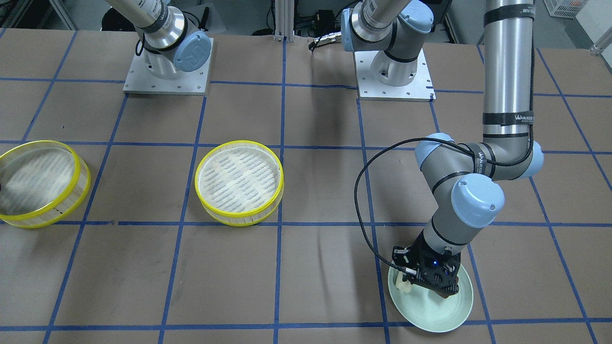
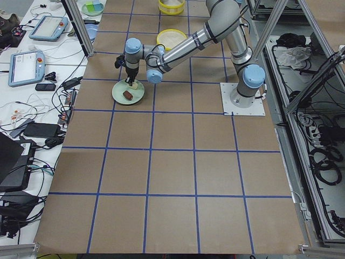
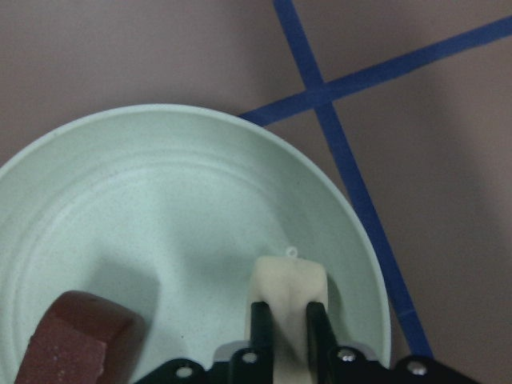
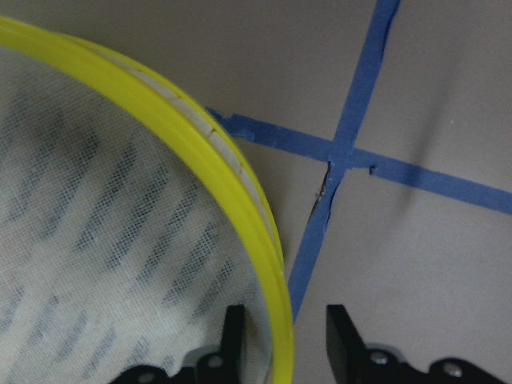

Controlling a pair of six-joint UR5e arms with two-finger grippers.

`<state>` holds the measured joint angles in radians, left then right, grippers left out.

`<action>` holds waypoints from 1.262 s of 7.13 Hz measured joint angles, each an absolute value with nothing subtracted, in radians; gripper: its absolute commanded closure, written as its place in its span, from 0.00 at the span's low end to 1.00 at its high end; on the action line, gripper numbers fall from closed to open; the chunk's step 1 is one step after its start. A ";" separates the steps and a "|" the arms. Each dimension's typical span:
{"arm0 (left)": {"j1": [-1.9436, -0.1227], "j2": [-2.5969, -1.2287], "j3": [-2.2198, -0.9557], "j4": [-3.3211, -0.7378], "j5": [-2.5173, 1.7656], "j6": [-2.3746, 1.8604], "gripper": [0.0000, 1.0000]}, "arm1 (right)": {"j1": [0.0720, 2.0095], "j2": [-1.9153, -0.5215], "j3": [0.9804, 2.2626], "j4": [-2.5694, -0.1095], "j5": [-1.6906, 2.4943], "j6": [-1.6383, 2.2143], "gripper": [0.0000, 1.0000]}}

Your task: Stack buns with steamer

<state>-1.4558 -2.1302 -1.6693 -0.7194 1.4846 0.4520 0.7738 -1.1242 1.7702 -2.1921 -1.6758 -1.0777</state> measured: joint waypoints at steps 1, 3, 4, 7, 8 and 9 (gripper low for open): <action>-1.450 -2.123 -1.667 -0.719 1.486 0.452 1.00 | 0.773 -1.124 1.770 -2.193 -1.675 -1.081 1.00; -1.453 -2.072 -1.663 -0.724 1.490 0.407 1.00 | 0.762 -1.145 1.761 -2.183 -1.675 -1.092 1.00; -1.476 -2.035 -1.662 -0.735 1.487 0.321 1.00 | 0.756 -1.186 1.751 -2.163 -1.676 -1.095 1.00; -1.671 -1.929 -1.661 -0.823 1.478 -0.051 1.00 | 0.753 -1.336 1.662 -1.967 -1.677 -1.094 1.00; -1.748 -1.912 -1.662 -0.845 1.458 -0.184 1.00 | 0.757 -1.353 1.637 -1.919 -1.678 -1.093 1.00; -1.817 -1.907 -1.666 -0.860 1.422 -0.317 1.00 | 0.758 -1.365 1.628 -1.896 -1.679 -1.096 1.00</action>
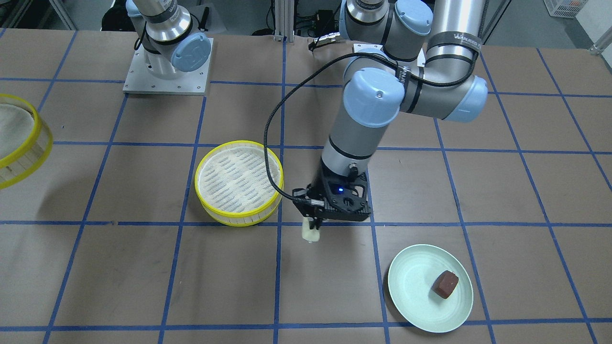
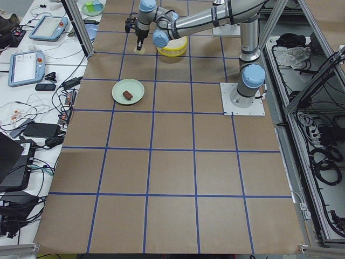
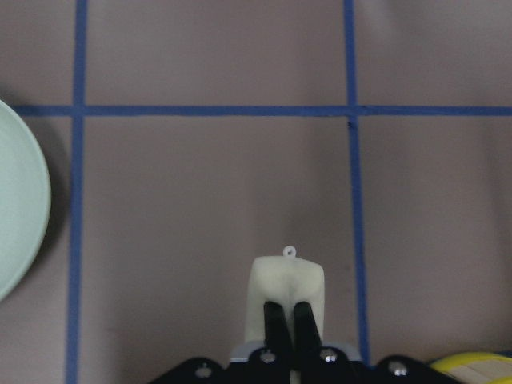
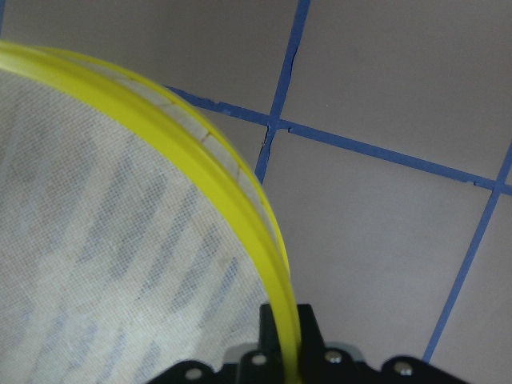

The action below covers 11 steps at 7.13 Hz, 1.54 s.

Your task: Stack buns with steamer

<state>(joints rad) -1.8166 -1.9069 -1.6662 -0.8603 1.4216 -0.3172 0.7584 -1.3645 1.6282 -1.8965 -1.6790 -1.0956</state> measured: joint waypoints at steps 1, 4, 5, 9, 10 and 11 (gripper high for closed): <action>-1.875 -1.910 -1.675 -0.871 1.391 -0.422 1.00 | 0.761 -1.379 1.628 -1.879 -1.679 -1.096 1.00; -1.996 -1.929 -1.740 -0.891 1.376 -0.518 1.00 | 0.801 -1.415 1.632 -1.821 -1.679 -1.058 1.00; -2.009 -1.934 -1.771 -0.894 1.379 -0.520 1.00 | 0.836 -1.420 1.634 -1.797 -1.677 -1.015 1.00; -2.017 -1.935 -1.797 -0.957 1.395 -0.535 0.00 | 1.107 -1.450 1.676 -1.730 -1.675 -0.654 1.00; -2.006 -1.927 -1.782 -0.990 1.397 -0.535 0.00 | 1.164 -1.457 1.701 -1.732 -1.676 -0.565 1.00; -1.993 -1.916 -1.760 -1.025 1.407 -0.533 0.00 | 1.192 -1.474 1.742 -1.740 -1.671 -0.498 1.00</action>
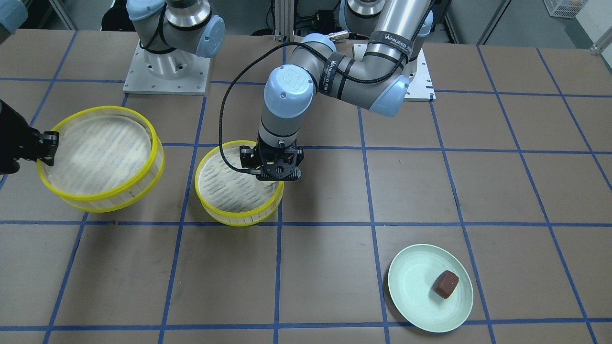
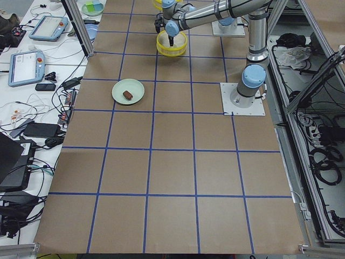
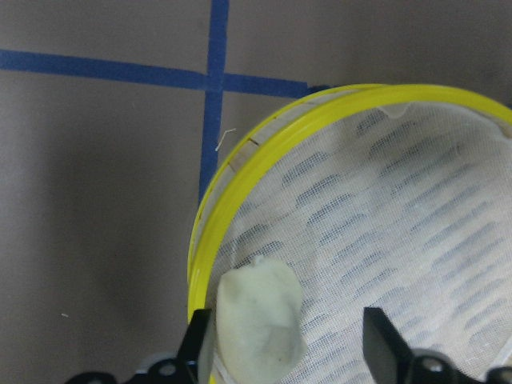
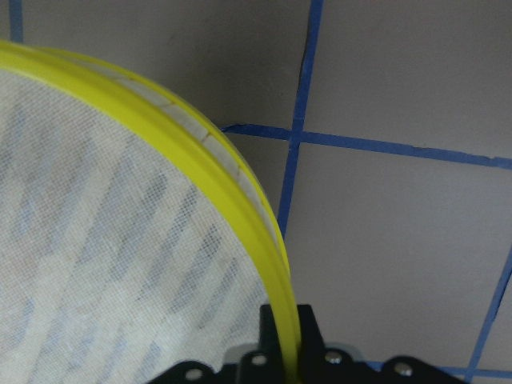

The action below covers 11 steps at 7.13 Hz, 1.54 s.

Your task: Stack buns with steamer

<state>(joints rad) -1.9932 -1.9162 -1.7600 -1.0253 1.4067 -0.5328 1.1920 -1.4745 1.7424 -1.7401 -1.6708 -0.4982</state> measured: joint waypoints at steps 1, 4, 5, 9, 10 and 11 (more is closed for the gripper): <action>-1.969 -1.906 -1.732 -1.059 1.420 -0.528 0.00 | 1.217 -1.493 1.775 -1.748 -1.667 -0.443 1.00; -1.816 -1.878 -1.650 -1.130 1.453 -0.407 0.00 | 1.397 -1.500 1.806 -1.755 -1.619 -0.181 1.00; -1.749 -1.872 -1.647 -1.140 1.462 -0.308 0.00 | 1.472 -1.495 1.816 -1.772 -1.601 -0.092 1.00; -1.528 -1.897 -1.652 -1.106 1.622 0.213 0.00 | 1.625 -1.462 1.927 -1.929 -1.623 0.007 1.00; -1.497 -1.923 -1.655 -1.052 1.629 0.301 0.00 | 1.643 -1.453 1.937 -1.947 -1.631 0.007 1.00; -1.474 -1.955 -1.656 -0.992 1.630 0.393 0.00 | 1.651 -1.447 1.943 -1.957 -1.636 0.004 1.00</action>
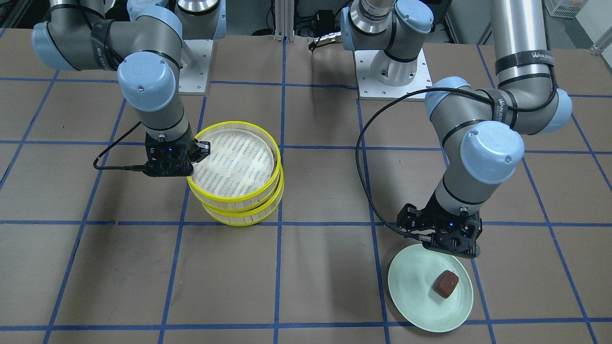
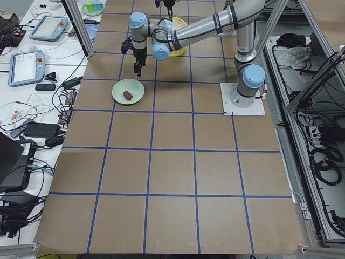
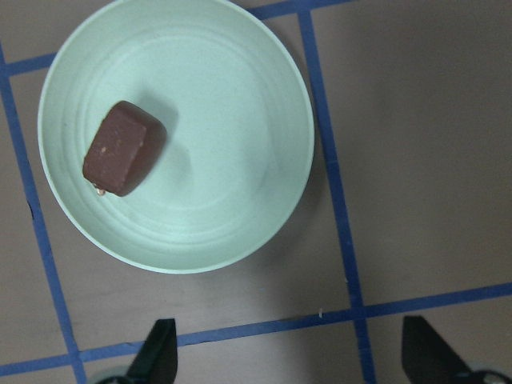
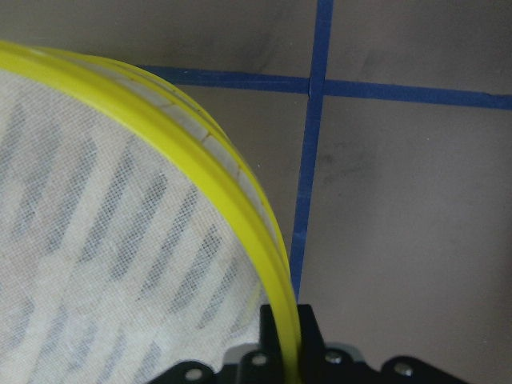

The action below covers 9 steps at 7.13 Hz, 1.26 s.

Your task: Stack buns with steamer

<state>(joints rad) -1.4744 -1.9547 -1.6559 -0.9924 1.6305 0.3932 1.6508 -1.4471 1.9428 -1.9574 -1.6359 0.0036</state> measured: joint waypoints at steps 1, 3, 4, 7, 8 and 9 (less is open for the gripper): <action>-1.452 -1.993 -1.656 -0.934 1.629 0.485 0.00 | 1.654 -1.444 1.945 -1.969 -1.637 0.000 1.00; -1.414 -2.067 -1.655 -0.817 1.623 0.655 0.03 | 1.656 -1.425 1.947 -1.990 -1.638 -0.002 1.00; -1.407 -2.098 -1.652 -0.772 1.623 0.717 0.06 | 1.657 -1.418 1.947 -1.998 -1.639 -0.003 1.00; -1.402 -2.147 -1.640 -0.715 1.622 0.795 0.32 | 1.661 -1.411 1.947 -2.003 -1.640 -0.004 1.00; -1.402 -2.158 -1.639 -0.712 1.622 0.802 0.65 | 1.664 -1.408 1.945 -2.003 -1.642 -0.003 1.00; -1.402 -2.165 -1.639 -0.711 1.623 0.805 1.00 | 1.667 -1.405 1.944 -2.003 -1.643 -0.003 1.00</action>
<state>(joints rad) -1.4016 -2.1649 -1.6392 -0.7109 1.6232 0.8046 1.6667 -1.4052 1.9437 -2.0034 -1.6431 -0.0032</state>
